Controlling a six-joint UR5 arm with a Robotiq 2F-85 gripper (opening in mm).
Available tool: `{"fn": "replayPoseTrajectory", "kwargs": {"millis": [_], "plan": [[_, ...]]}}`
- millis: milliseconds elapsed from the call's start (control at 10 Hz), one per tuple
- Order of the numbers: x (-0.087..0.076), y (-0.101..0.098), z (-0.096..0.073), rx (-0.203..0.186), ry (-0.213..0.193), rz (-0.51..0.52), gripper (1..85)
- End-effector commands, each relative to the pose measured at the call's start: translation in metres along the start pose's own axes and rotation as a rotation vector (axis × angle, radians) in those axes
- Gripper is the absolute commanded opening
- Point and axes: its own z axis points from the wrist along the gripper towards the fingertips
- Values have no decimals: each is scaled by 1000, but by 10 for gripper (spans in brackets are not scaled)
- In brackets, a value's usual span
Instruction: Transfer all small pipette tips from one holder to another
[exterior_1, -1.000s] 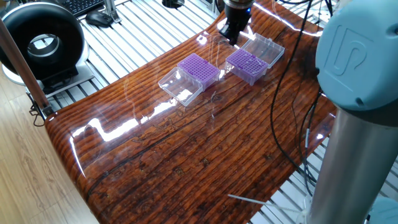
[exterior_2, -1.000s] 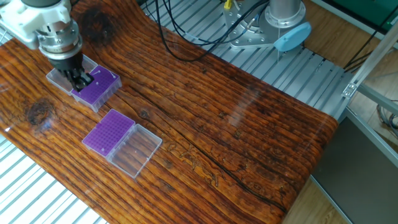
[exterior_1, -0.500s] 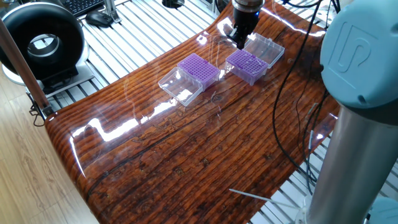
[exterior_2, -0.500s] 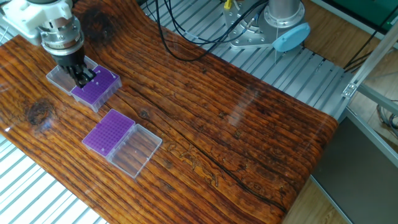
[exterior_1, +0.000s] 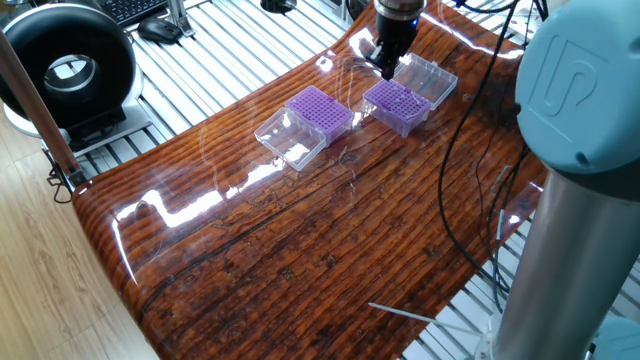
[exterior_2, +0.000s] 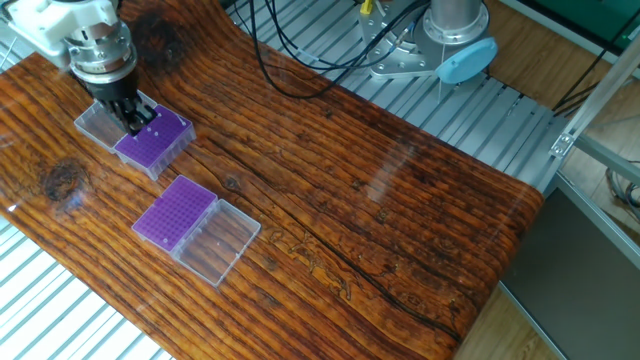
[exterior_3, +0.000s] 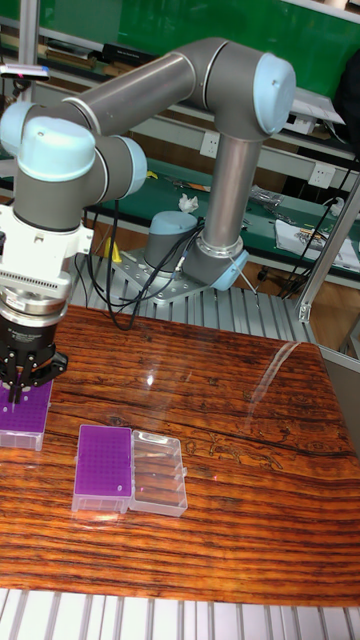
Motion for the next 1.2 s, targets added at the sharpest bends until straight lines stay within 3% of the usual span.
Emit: {"fn": "replayPoseTrajectory", "kwargs": {"millis": [0,1100], "plan": [[4,0,-1,-16,0,8,10],[2,9,2,-27,-4,22,10]]}}
